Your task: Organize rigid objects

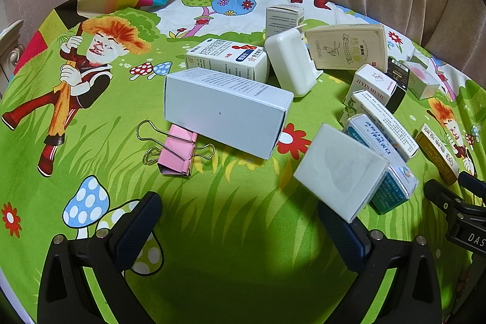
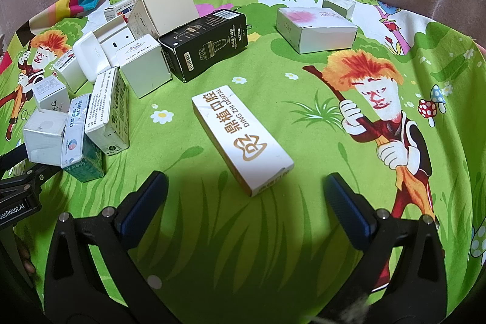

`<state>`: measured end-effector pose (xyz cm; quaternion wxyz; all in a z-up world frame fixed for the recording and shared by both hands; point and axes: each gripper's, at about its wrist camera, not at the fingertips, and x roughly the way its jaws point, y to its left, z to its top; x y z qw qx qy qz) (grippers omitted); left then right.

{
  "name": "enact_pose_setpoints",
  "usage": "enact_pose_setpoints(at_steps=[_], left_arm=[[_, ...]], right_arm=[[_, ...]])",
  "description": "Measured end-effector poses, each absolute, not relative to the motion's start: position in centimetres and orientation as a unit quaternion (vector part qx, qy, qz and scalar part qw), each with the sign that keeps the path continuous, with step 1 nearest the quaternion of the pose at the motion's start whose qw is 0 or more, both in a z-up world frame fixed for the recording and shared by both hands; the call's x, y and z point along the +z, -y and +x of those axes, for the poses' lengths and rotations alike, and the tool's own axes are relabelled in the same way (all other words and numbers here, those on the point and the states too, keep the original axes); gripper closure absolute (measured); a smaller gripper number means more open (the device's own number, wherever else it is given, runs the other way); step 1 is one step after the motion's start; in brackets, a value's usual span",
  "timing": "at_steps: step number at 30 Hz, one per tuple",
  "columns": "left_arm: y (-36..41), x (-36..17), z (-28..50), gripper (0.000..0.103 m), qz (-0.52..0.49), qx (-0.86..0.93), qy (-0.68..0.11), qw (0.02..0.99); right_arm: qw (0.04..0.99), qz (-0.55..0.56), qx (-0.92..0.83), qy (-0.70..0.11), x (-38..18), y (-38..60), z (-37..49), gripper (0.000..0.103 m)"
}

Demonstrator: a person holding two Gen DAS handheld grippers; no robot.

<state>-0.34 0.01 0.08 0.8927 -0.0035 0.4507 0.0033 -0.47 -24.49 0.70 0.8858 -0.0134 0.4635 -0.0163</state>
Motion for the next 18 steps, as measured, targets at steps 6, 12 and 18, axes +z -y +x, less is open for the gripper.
enact_pose_setpoints(at_steps=[6,12,18], left_arm=[[0.0,0.1,-0.2,0.0,-0.004,0.005,-0.451,0.893],[-0.1,0.0,-0.2,0.0,-0.004,0.002,-0.455,0.891],[-0.4,0.2,-4.0,0.0,0.012,-0.032,-0.461,0.887]], right_arm=[[0.886,-0.013,-0.016,-0.464,0.7,24.5,-0.5,0.0],[0.886,-0.013,-0.016,-0.464,0.7,24.5,-0.5,0.0],[0.881,-0.04,0.042,-0.47,0.8,25.5,-3.5,0.0]])
